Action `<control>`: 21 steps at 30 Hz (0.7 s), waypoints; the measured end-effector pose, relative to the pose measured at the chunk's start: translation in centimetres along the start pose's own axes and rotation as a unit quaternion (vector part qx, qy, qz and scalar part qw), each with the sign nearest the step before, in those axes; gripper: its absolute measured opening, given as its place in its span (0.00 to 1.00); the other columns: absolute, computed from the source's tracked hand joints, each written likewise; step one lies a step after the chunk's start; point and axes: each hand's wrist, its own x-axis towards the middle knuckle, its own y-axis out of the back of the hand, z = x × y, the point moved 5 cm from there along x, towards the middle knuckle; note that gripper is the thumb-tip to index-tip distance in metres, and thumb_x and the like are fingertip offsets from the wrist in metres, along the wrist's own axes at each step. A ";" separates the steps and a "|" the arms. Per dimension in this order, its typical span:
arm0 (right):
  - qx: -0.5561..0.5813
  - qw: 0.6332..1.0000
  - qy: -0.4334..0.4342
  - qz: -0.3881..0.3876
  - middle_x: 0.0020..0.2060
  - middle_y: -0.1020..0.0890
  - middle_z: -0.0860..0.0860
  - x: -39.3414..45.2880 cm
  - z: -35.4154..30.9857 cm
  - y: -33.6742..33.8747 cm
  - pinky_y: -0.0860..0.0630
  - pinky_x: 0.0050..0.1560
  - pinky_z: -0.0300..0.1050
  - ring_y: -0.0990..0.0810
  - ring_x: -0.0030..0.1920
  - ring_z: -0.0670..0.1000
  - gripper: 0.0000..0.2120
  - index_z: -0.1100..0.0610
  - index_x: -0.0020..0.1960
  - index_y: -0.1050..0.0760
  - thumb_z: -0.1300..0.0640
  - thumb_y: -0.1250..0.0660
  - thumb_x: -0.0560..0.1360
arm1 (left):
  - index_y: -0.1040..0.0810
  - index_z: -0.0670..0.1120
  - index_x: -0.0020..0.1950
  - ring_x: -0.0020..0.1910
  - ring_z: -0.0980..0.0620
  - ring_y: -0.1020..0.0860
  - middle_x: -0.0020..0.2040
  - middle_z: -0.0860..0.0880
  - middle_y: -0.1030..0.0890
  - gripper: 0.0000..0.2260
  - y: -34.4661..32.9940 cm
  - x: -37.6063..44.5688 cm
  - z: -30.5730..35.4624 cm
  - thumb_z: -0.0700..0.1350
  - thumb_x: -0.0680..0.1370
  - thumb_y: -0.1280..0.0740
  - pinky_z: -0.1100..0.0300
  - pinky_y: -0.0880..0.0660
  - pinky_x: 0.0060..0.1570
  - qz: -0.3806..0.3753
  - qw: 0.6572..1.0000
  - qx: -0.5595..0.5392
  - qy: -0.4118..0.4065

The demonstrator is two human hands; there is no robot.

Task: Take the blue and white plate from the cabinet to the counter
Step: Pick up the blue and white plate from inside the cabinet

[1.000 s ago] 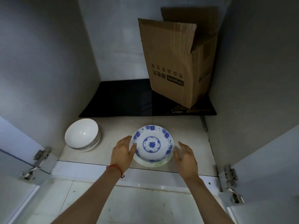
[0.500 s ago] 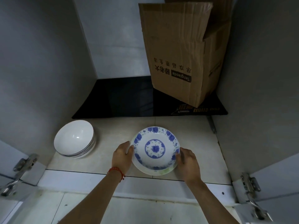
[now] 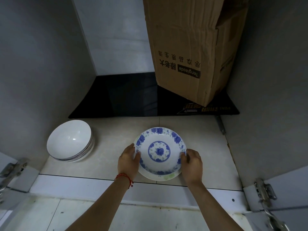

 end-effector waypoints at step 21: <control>0.093 0.993 0.024 0.062 0.55 0.25 0.61 -0.5 -1.9 1.9 0.23 0.54 0.53 0.23 0.53 0.58 0.10 0.64 0.53 0.25 0.60 0.39 0.76 | 0.20 0.40 0.52 0.46 0.44 0.21 0.47 0.39 0.18 0.11 1.0 -0.3 2.0 0.36 0.77 0.42 0.61 0.23 0.42 0.053 0.995 -0.080 0.012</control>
